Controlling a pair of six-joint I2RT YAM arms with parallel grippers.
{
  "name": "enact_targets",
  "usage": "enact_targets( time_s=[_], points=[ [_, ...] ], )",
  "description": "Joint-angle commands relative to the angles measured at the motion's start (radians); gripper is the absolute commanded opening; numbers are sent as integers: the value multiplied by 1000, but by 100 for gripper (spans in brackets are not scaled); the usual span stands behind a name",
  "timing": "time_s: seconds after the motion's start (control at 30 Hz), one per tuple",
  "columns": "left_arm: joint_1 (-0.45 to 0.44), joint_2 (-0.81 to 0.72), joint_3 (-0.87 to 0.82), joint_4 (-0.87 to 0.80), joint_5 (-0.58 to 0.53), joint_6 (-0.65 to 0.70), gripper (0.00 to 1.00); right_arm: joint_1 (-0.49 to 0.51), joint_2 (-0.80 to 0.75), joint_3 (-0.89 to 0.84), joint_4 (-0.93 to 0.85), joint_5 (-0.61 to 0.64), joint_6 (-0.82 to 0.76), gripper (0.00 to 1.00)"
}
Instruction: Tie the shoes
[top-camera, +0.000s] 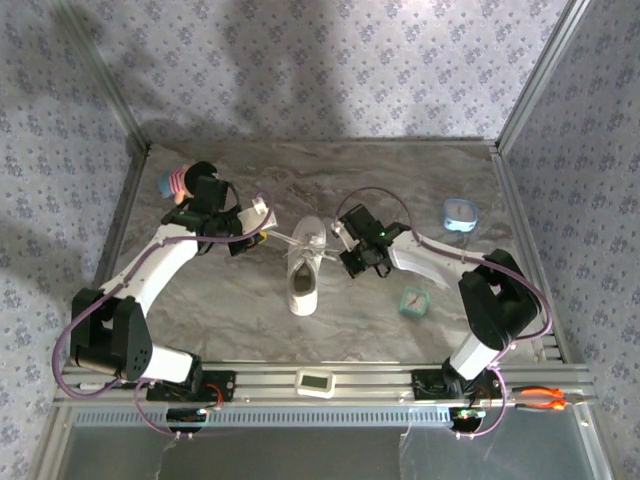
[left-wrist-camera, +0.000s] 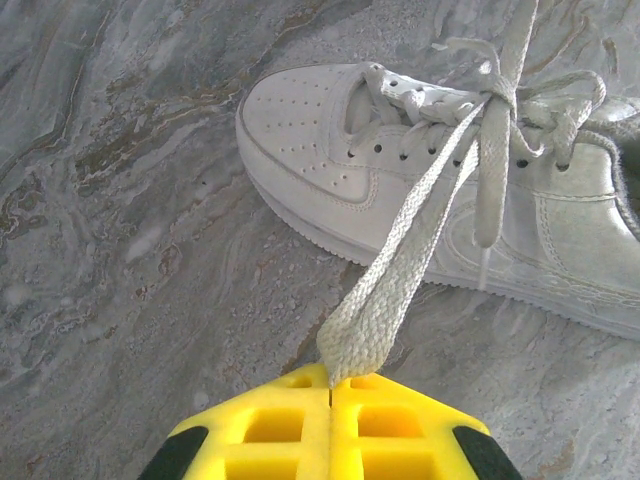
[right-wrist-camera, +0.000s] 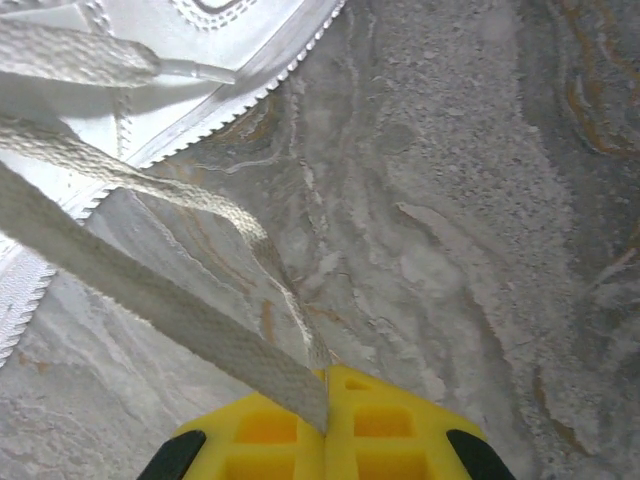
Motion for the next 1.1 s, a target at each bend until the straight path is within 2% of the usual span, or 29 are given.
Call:
enact_targets(
  time_s=[0.0,0.2,0.27,0.33,0.4,0.43,0.67,0.9,1.07],
  points=[
    [10,-14,9,-5,22,-15,0,-10,-18,21,-69,13,-41,0],
    [21,-16,-5,2,26,-26,0,-10,-14,28,-78,-18,-60,0],
    [19,-14,-5,4,33,-26,0,-9,-23,33,-71,-31,-62,11],
    [15,-14,-6,4,40,-26,0,-10,-46,33,-56,-53,-64,31],
    [9,-15,-4,0,40,-25,0,-10,-76,34,-46,-75,-68,41],
    [7,-15,-3,-1,40,-23,0,-10,-93,36,-41,-87,-70,44],
    [-1,-10,10,-20,65,-15,0,-8,-129,112,-24,-170,-66,48],
    [2,-2,12,-8,74,-27,0,-6,61,324,-10,-329,-58,48],
    [8,18,19,-20,96,-20,0,-45,85,275,-36,-372,-210,50]
  ],
)
